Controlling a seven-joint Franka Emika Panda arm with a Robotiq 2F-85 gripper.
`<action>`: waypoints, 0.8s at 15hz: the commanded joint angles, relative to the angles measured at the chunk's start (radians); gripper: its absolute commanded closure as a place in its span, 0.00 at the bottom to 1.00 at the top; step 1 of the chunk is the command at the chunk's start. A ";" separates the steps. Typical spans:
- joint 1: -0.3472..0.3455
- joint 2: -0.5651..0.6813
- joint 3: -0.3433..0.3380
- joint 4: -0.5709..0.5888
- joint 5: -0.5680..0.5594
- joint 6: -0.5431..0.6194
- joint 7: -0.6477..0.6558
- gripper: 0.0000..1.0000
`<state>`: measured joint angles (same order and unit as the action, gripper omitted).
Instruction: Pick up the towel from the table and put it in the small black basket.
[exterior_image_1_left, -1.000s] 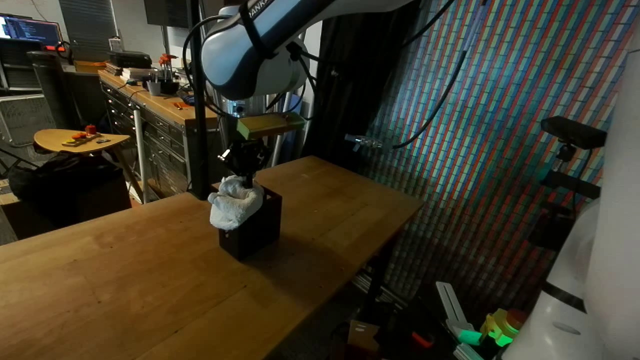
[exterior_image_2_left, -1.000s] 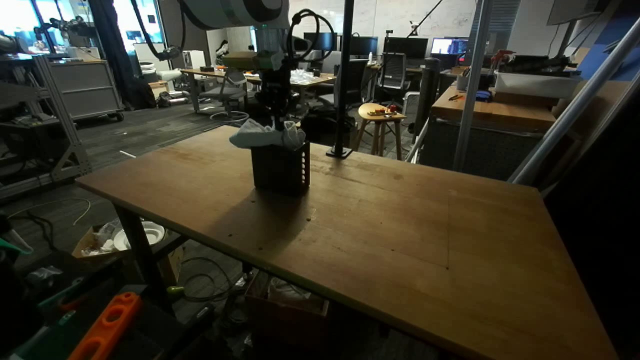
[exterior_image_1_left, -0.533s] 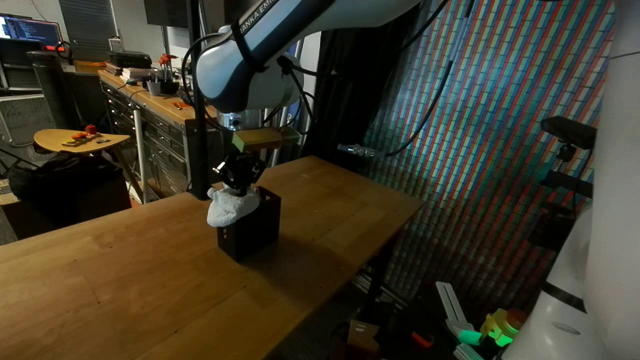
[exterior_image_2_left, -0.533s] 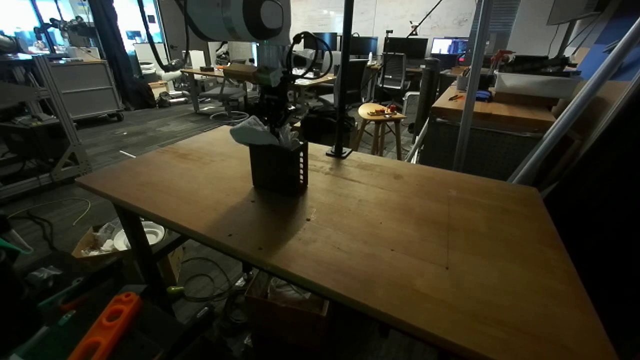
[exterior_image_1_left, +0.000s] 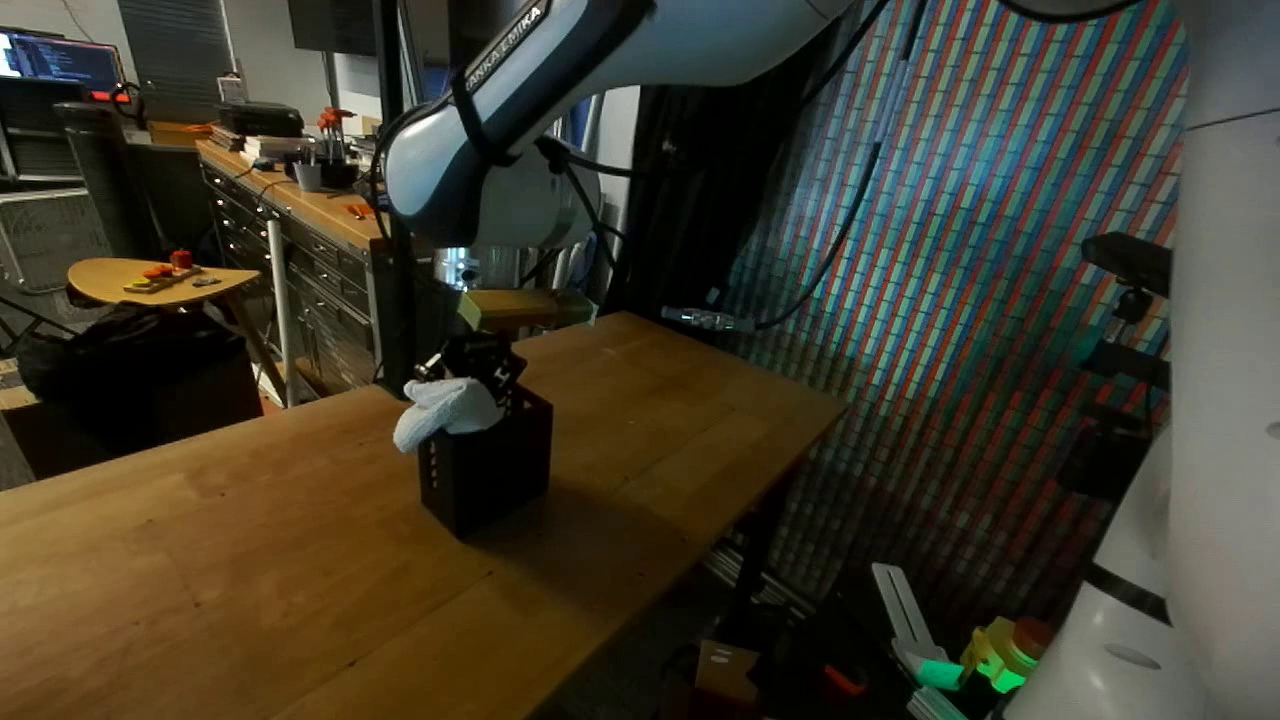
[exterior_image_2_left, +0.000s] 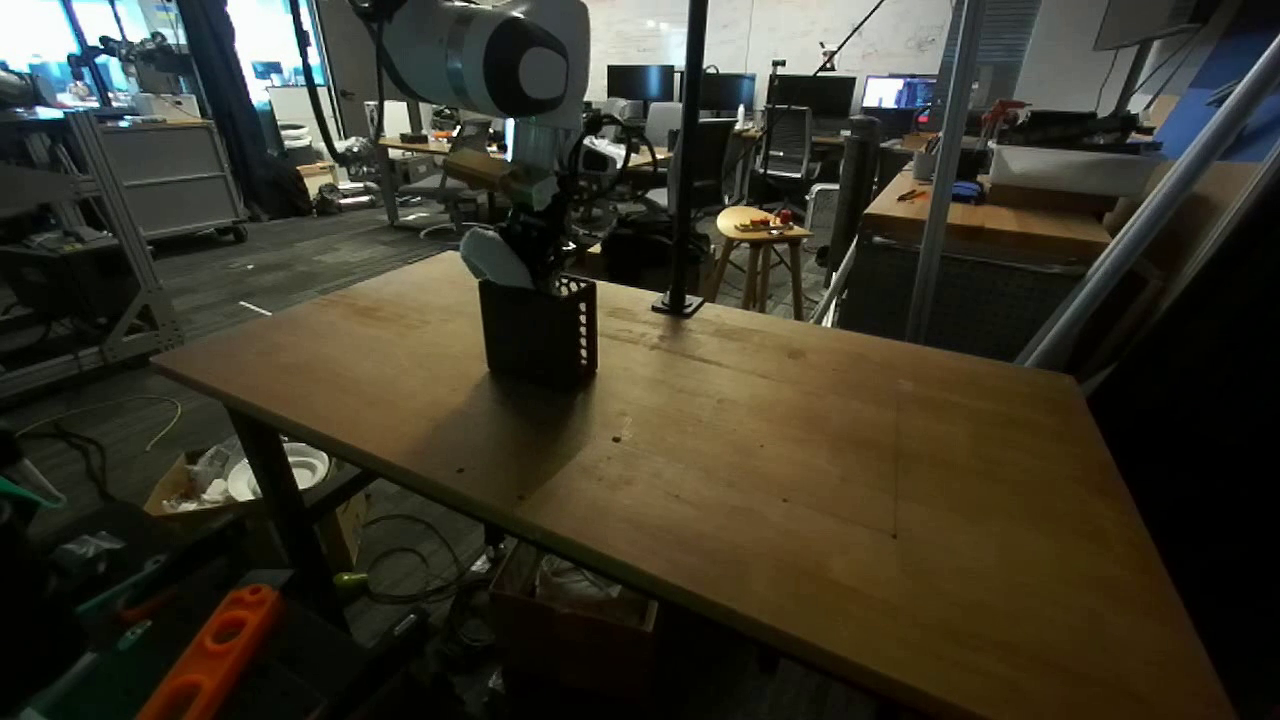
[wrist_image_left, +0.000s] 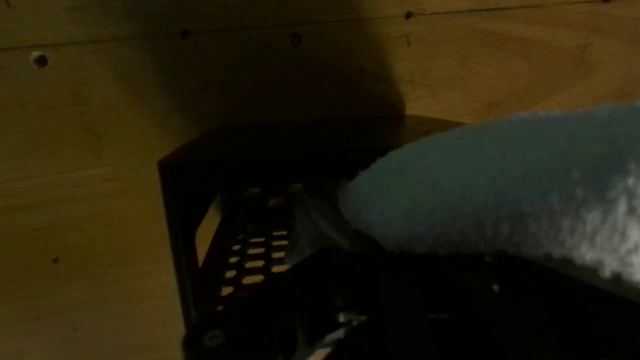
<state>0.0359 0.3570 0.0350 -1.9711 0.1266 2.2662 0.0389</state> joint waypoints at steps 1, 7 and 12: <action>-0.021 0.056 0.038 -0.008 0.091 0.027 -0.054 1.00; -0.041 0.105 0.065 -0.007 0.193 0.022 -0.109 1.00; -0.045 0.076 0.049 -0.003 0.178 0.005 -0.112 1.00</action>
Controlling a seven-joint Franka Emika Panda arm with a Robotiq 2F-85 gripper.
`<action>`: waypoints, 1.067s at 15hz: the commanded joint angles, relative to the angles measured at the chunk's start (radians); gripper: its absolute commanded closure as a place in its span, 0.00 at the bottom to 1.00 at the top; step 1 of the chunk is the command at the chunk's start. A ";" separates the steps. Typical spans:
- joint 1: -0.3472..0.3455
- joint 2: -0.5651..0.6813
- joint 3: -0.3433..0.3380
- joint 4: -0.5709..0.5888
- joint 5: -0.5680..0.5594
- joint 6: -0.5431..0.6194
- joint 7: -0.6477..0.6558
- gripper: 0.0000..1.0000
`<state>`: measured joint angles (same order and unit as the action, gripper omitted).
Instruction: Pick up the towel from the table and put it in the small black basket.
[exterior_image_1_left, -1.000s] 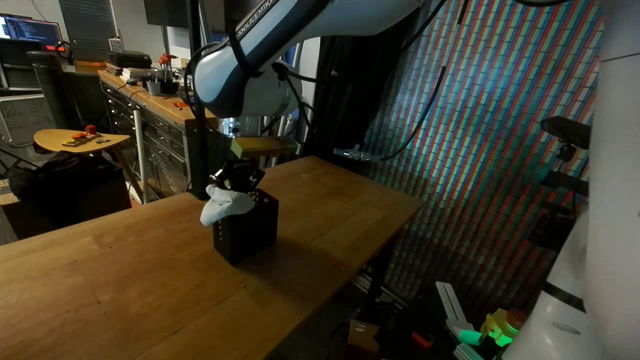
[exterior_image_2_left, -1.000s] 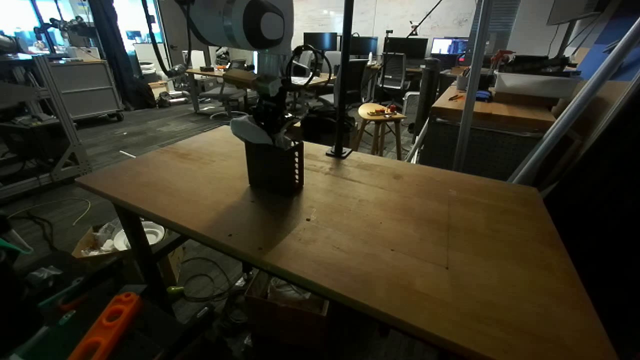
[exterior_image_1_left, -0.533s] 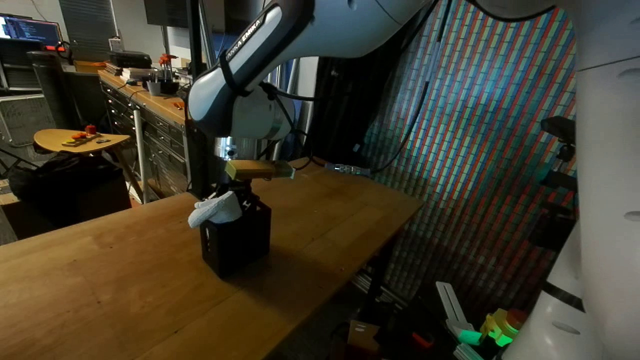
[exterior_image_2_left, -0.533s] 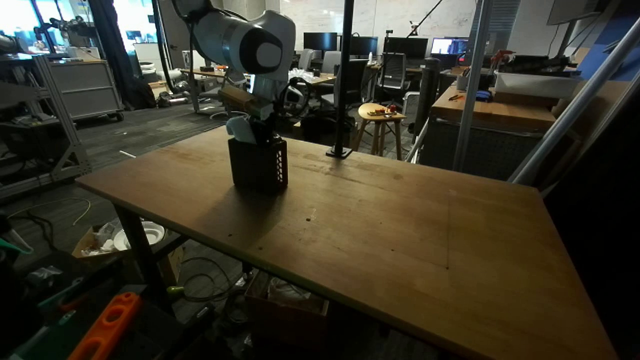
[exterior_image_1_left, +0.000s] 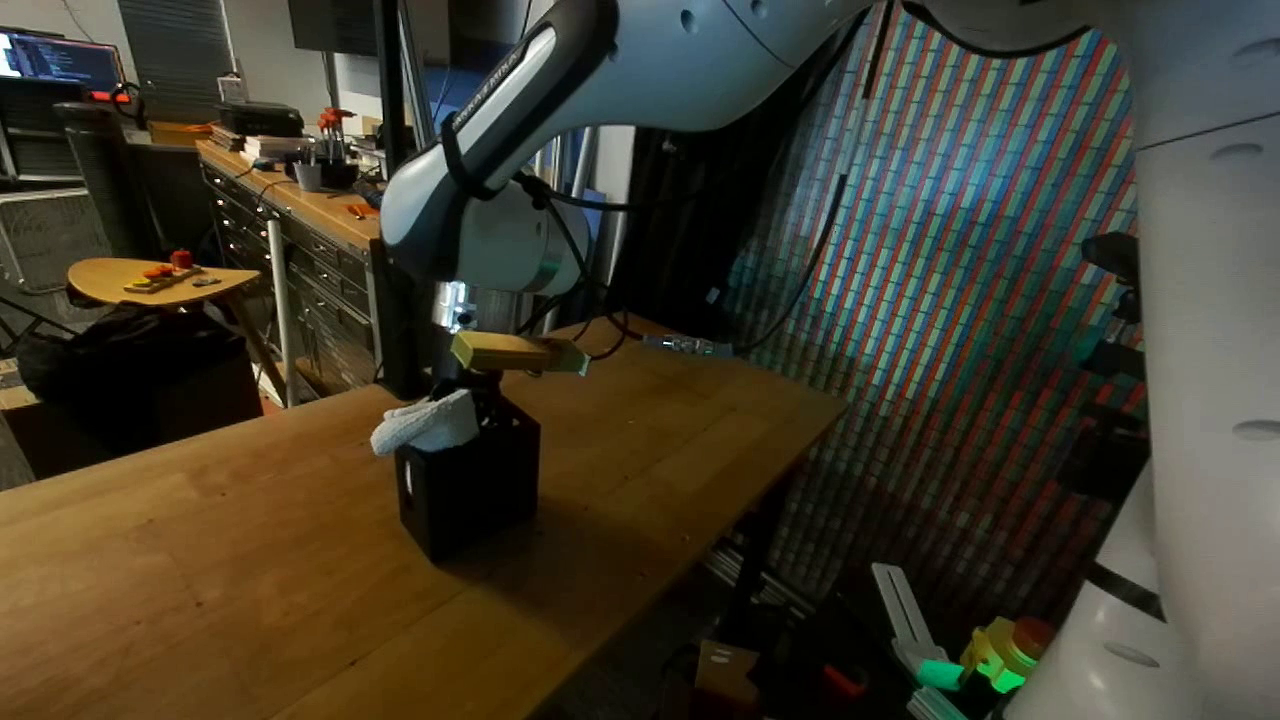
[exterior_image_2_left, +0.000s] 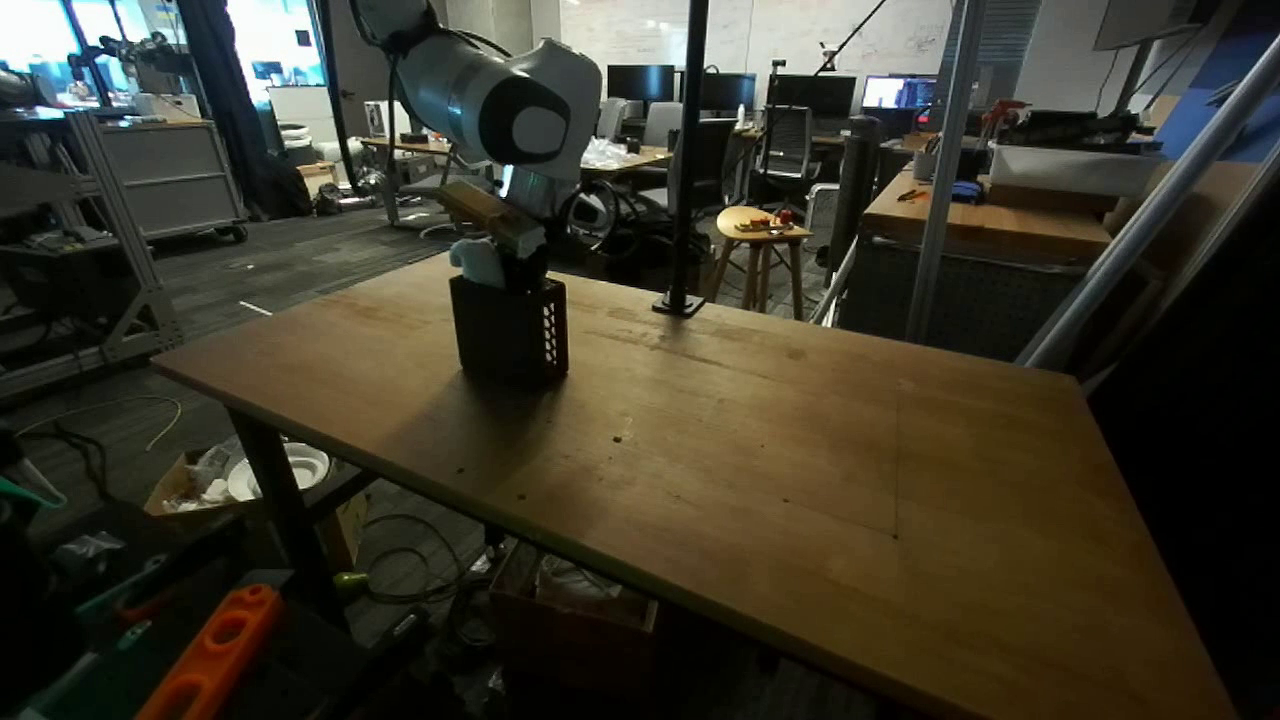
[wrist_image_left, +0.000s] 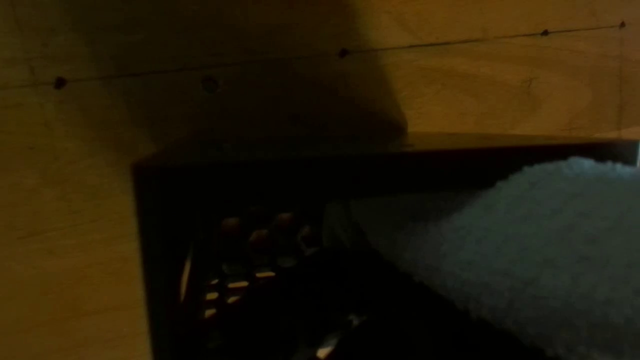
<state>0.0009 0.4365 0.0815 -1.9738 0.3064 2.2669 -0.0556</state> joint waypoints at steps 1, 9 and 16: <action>-0.005 -0.018 -0.007 0.002 -0.021 -0.004 -0.007 1.00; 0.017 -0.133 -0.075 0.066 -0.266 -0.085 0.064 1.00; 0.031 -0.177 -0.066 0.105 -0.302 -0.130 0.110 1.00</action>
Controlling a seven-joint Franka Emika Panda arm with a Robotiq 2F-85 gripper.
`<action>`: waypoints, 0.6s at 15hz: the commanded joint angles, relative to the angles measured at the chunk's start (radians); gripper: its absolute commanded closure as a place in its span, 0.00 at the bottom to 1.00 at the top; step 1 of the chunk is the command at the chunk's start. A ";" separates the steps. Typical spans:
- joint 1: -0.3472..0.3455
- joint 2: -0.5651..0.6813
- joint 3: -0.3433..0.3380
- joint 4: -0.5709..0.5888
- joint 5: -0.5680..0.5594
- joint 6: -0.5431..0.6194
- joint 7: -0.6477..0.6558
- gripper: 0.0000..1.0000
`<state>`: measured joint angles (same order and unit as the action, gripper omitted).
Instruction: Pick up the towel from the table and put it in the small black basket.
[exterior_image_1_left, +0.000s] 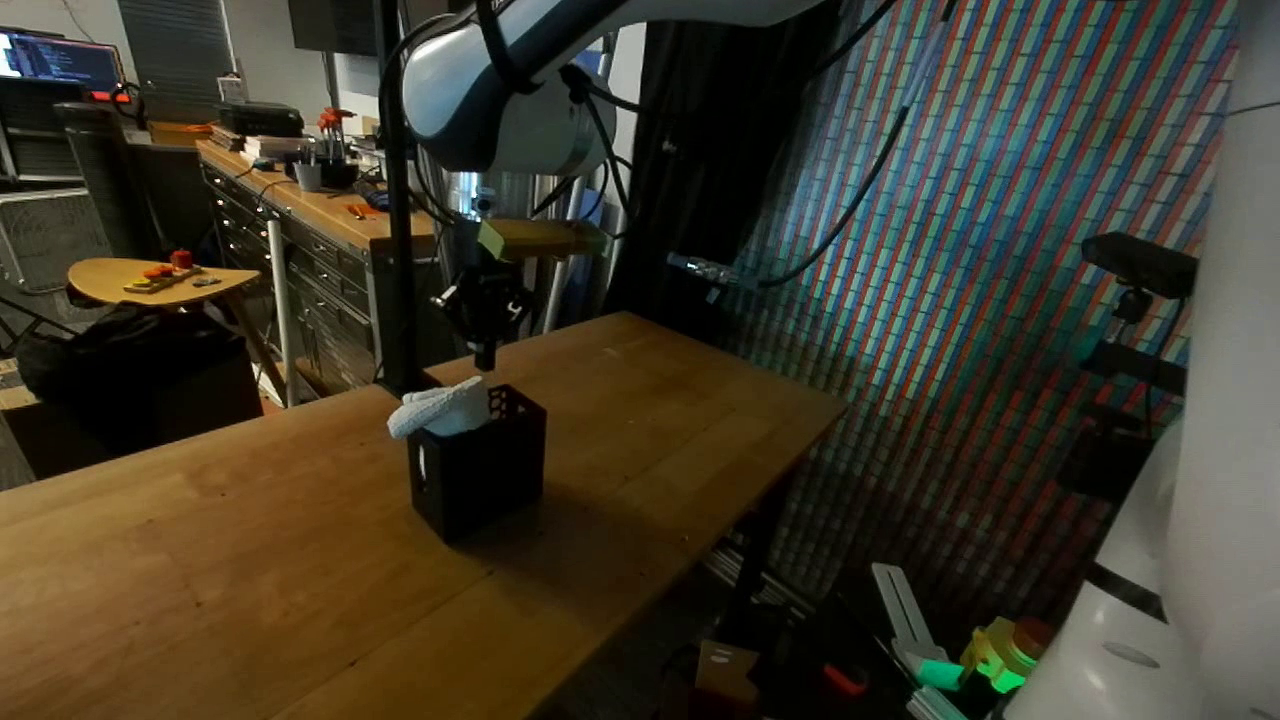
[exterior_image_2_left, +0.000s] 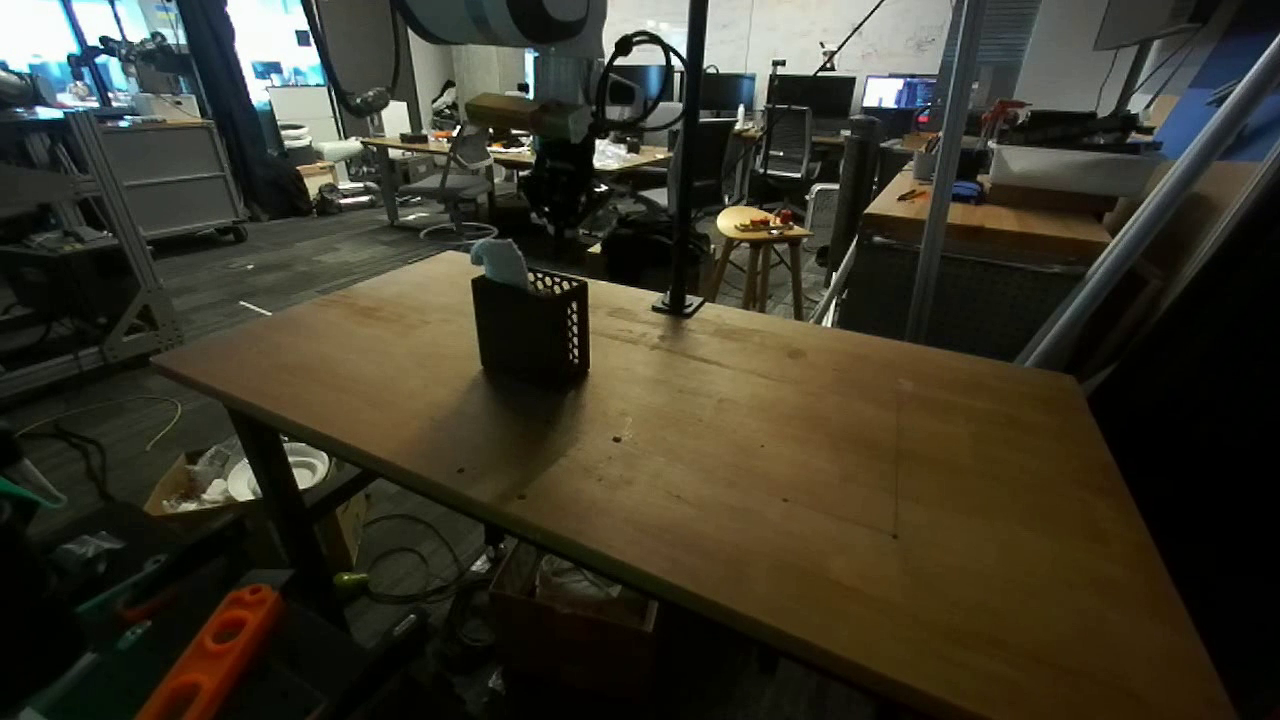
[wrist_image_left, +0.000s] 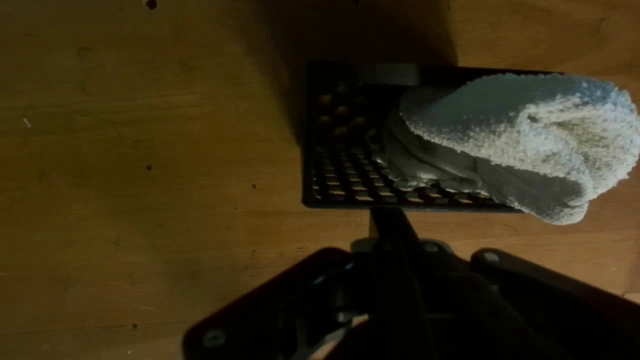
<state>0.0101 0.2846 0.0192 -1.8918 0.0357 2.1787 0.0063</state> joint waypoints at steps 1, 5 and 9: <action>0.031 -0.032 -0.003 0.032 -0.041 -0.064 0.070 1.00; 0.072 -0.059 0.009 0.074 -0.083 -0.157 0.146 1.00; 0.116 -0.059 0.035 0.128 -0.101 -0.250 0.209 1.00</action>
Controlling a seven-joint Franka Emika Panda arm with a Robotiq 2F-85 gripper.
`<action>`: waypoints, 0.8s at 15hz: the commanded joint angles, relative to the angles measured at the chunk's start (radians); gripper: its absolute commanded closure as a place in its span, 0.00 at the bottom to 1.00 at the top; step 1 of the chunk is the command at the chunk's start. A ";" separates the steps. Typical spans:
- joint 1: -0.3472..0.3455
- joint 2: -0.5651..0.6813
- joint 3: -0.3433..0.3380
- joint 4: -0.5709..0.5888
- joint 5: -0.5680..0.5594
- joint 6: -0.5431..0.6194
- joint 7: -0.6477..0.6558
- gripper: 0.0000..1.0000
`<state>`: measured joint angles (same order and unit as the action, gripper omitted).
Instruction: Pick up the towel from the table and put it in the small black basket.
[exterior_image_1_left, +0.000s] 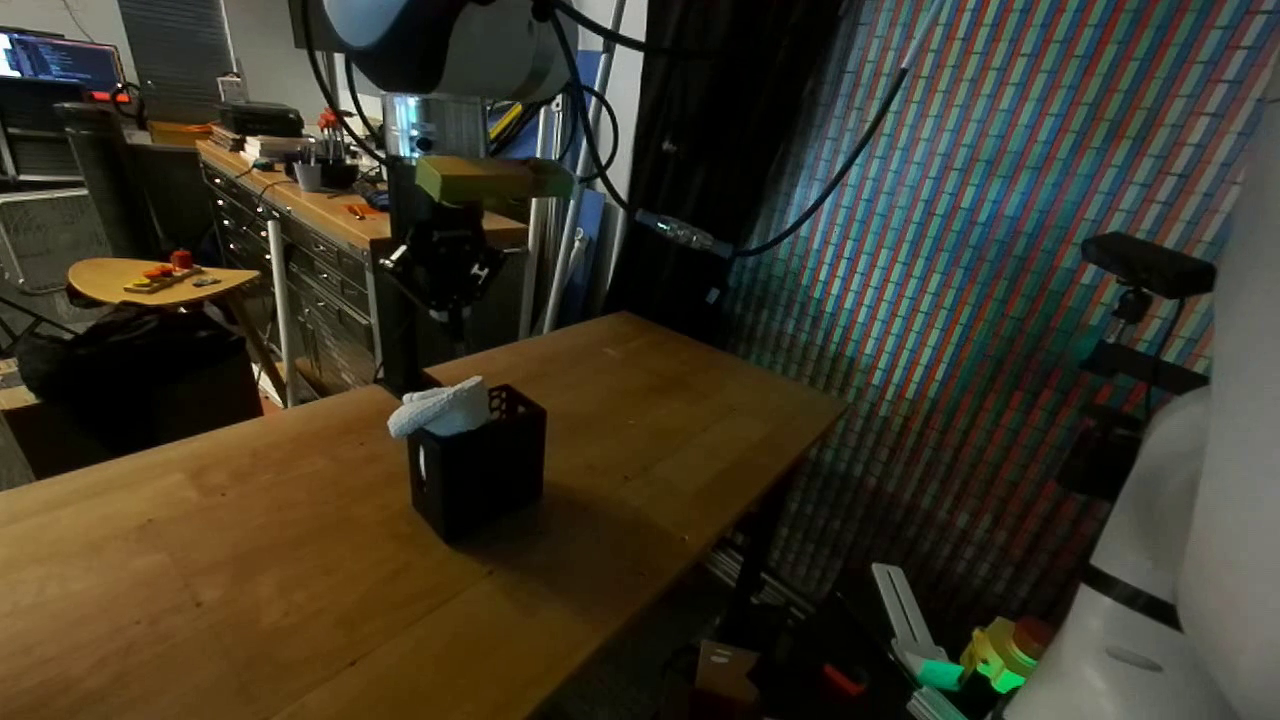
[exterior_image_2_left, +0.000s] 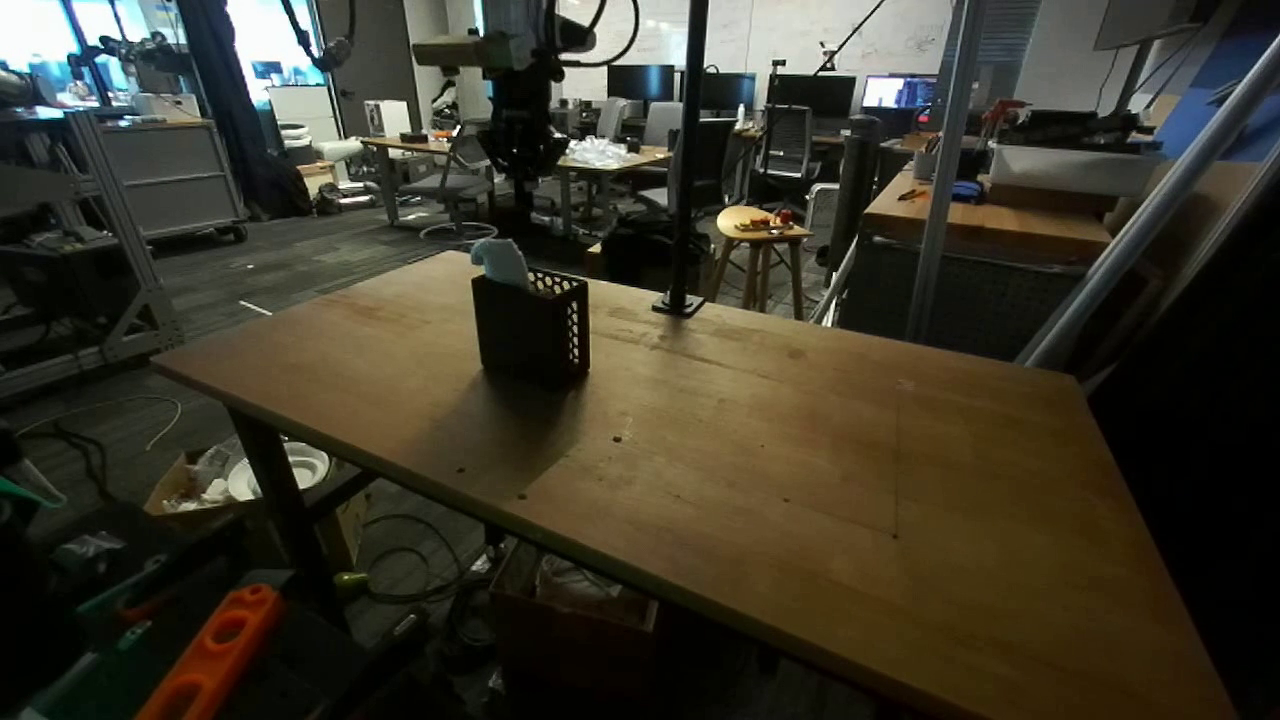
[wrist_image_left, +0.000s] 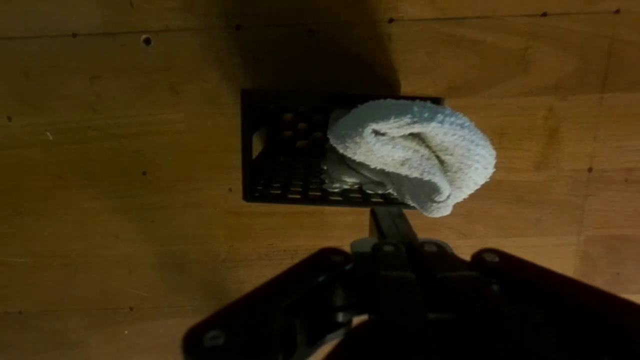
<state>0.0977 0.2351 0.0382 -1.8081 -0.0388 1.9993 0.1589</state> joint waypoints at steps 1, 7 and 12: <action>0.037 -0.007 0.025 0.052 -0.019 -0.080 0.063 1.00; 0.058 -0.002 0.052 0.024 0.009 -0.053 0.078 1.00; 0.052 -0.002 0.051 -0.022 0.033 -0.030 0.078 1.00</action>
<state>0.1561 0.2432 0.0875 -1.8036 -0.0292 1.9459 0.2283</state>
